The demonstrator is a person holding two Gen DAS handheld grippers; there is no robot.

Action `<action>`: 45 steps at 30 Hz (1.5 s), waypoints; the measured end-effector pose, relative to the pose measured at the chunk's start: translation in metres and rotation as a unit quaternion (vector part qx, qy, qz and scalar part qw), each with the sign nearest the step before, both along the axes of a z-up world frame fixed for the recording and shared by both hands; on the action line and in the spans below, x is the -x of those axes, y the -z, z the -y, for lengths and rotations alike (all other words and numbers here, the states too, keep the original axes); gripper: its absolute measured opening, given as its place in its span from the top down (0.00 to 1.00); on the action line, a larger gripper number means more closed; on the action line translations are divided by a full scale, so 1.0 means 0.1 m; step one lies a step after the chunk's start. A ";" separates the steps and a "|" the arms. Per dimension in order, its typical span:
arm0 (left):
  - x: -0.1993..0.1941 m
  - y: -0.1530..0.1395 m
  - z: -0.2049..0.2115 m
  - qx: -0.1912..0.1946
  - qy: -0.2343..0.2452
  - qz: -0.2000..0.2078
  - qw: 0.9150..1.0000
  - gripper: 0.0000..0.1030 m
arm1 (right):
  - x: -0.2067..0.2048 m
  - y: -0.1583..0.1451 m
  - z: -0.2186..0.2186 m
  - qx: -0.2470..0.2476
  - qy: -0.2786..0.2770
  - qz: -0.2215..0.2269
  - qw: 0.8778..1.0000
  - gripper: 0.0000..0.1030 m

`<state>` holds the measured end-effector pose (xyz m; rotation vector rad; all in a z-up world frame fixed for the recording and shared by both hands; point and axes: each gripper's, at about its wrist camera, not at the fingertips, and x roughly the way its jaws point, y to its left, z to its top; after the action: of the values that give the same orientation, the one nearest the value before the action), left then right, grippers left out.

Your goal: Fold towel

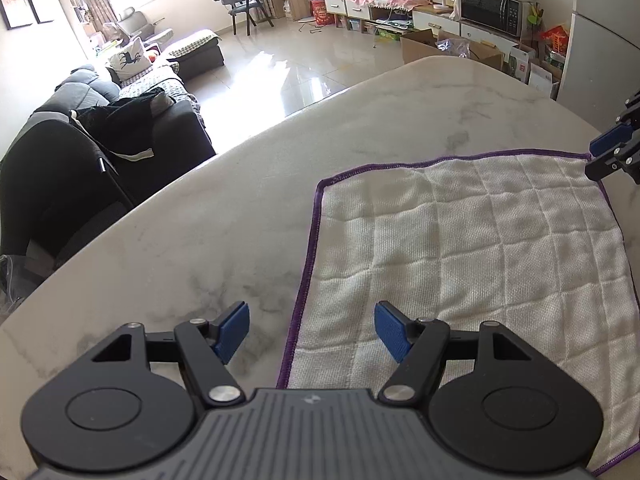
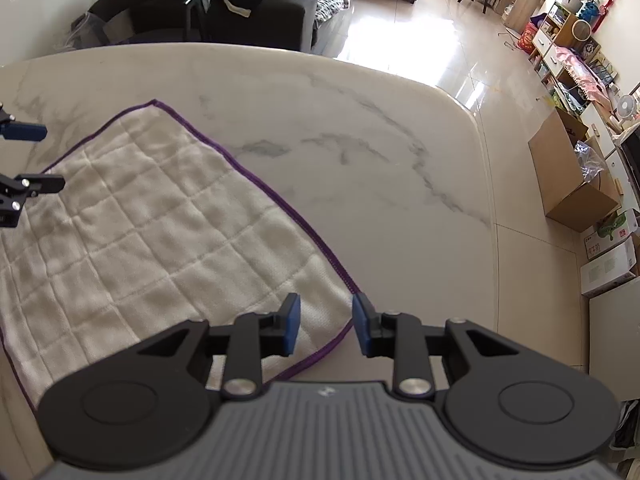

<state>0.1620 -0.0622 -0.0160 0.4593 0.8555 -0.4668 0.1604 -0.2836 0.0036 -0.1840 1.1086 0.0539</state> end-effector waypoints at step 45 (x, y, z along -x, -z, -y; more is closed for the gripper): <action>-0.51 -0.04 -0.08 0.073 -0.057 -0.038 0.995 0.92 | -0.40 0.05 -0.39 -0.014 -0.042 0.033 0.998 0.96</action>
<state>0.2127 -0.0538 -0.0117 0.2576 0.9101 -0.4396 0.2007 -0.2448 -0.0017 -0.2057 1.0333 0.1384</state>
